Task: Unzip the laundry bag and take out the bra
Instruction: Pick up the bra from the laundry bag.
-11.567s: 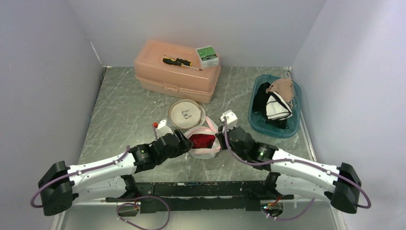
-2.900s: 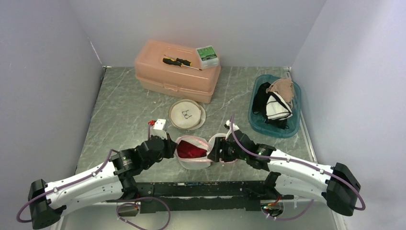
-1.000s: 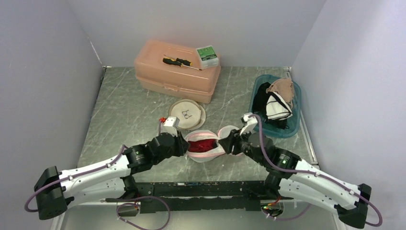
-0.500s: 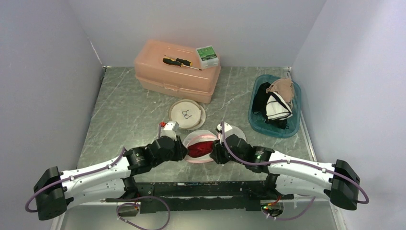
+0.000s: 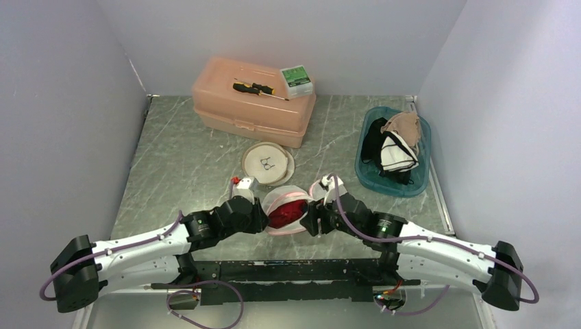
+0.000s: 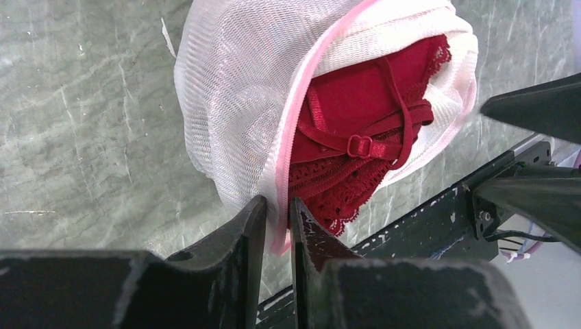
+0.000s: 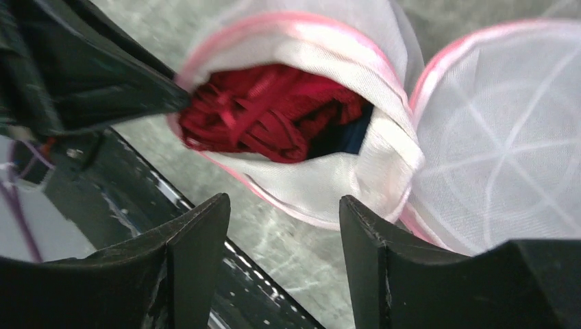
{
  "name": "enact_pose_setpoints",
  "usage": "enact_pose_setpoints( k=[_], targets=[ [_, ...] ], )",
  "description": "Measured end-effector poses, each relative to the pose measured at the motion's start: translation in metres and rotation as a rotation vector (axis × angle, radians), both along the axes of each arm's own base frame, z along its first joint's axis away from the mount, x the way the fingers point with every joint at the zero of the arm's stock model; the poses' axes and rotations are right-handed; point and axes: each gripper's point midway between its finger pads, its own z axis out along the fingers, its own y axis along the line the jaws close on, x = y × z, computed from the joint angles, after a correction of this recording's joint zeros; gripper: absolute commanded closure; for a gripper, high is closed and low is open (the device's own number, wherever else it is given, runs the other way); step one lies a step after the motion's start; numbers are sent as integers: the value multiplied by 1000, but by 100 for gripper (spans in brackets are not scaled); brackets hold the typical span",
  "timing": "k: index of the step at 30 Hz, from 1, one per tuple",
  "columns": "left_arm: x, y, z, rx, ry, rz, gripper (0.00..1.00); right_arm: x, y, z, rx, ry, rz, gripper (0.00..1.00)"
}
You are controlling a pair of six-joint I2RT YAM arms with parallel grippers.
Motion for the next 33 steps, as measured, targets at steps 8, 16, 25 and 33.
enact_pose_setpoints(
  k=[8, 16, 25, 33],
  targets=[
    [0, 0, 9, -26, -17, 1, 79, 15, 27, 66, 57, -115, 47, 24],
    [0, 0, 9, -29, -16, 4, 90, 19, 40, 29, -149, -163, 118, 22],
    [10, 8, 9, -3, -45, 61, 97, 10, 57, 38, -164, -370, 273, 26],
    [24, 11, 13, 21, -84, 122, 97, 6, 79, 20, -211, -434, 363, 30]
  ],
)
